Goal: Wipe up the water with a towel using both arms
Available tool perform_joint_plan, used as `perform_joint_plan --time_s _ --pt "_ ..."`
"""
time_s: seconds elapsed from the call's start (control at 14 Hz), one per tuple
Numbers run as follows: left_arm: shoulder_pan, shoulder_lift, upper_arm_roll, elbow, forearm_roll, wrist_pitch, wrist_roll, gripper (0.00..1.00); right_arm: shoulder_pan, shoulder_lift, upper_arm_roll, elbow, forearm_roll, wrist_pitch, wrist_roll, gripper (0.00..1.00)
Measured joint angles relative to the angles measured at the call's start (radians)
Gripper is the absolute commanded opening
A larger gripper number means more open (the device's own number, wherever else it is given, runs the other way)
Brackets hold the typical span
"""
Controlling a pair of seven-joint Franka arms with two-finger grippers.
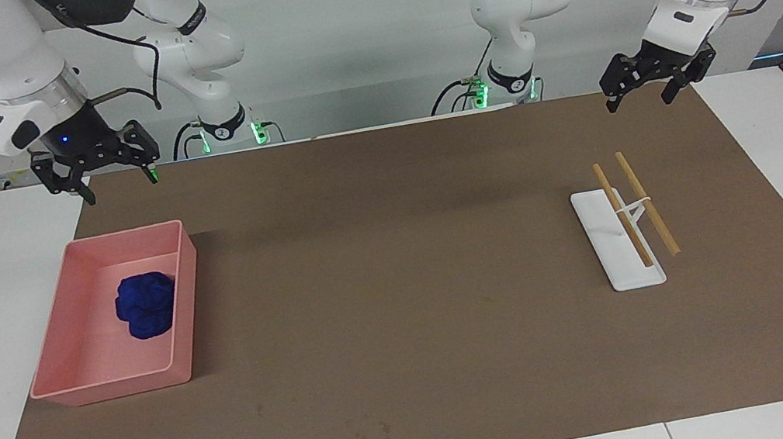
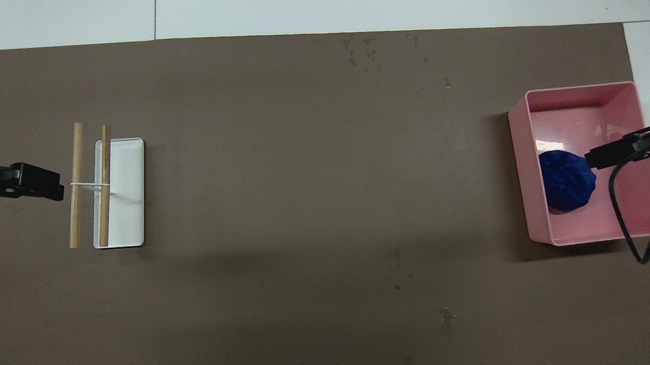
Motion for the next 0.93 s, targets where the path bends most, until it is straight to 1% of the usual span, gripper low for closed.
perform_joint_plan --time_s 0.5,0.93 --pt "0.0 0.0 0.0 0.0 0.0 0.0 0.0 1.0 0.003 0.015 -0.001 0.01 0.0 0.0 0.005 1.0" --pt "0.0 0.0 0.0 0.0 0.0 0.0 0.0 1.0 0.003 0.016 0.0 0.012 0.0 0.0 0.058 1.0"
